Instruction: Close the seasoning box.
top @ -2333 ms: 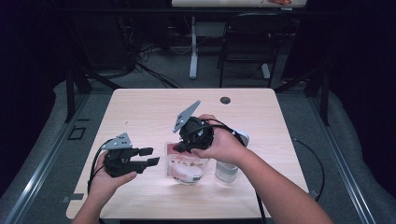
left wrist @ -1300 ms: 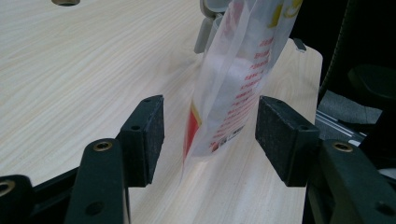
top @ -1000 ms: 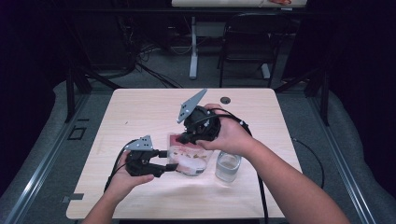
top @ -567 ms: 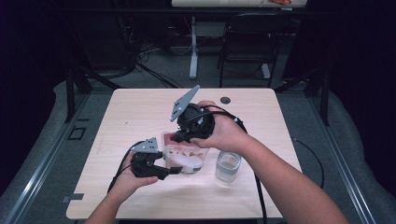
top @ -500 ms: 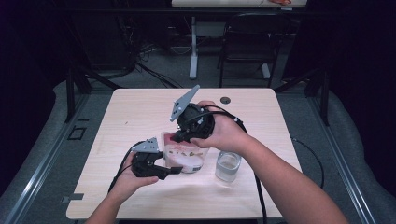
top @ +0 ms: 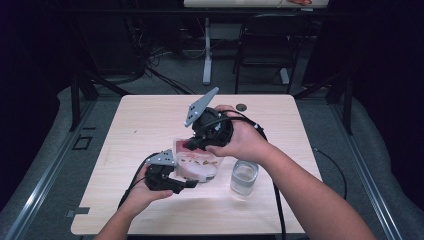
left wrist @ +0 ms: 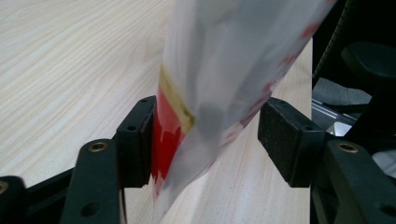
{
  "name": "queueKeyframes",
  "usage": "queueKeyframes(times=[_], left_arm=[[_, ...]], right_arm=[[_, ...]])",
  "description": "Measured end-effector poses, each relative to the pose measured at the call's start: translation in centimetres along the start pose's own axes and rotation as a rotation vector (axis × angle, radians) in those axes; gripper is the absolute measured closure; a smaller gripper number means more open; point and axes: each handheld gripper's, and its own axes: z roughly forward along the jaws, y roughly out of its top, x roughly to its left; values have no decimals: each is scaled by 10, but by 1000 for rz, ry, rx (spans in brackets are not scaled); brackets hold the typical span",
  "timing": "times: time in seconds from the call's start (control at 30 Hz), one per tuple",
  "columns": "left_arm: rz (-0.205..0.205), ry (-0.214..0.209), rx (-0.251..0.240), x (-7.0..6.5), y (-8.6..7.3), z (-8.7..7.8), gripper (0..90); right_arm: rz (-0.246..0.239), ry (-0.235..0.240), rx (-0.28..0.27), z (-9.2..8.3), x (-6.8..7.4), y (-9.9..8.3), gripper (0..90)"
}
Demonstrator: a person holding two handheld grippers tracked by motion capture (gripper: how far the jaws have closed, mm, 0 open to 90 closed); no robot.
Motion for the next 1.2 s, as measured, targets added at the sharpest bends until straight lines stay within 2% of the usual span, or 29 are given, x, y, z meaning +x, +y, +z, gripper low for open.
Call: queueKeyframes(times=[0.3, 0.67, 0.9, 1.0, 1.2], left_arm=[[21, -17, -1, -2, -2, 1, 559], [16, -45, 30, -5, -2, 2, 605], [17, -38, 54, -9, 0, 1, 617], [11, -32, 85, -10, 0, -1, 620], [-1, -14, 115, -10, -1, -1, 628]], right_arm=[[-13, 9, 2, -2, 4, -1, 899], [5, 27, -15, -4, 0, -11, 897], [20, 42, -36, -8, -1, -19, 894], [31, 47, -50, -8, -2, -23, 891], [46, 43, -49, -6, -3, -31, 879]])
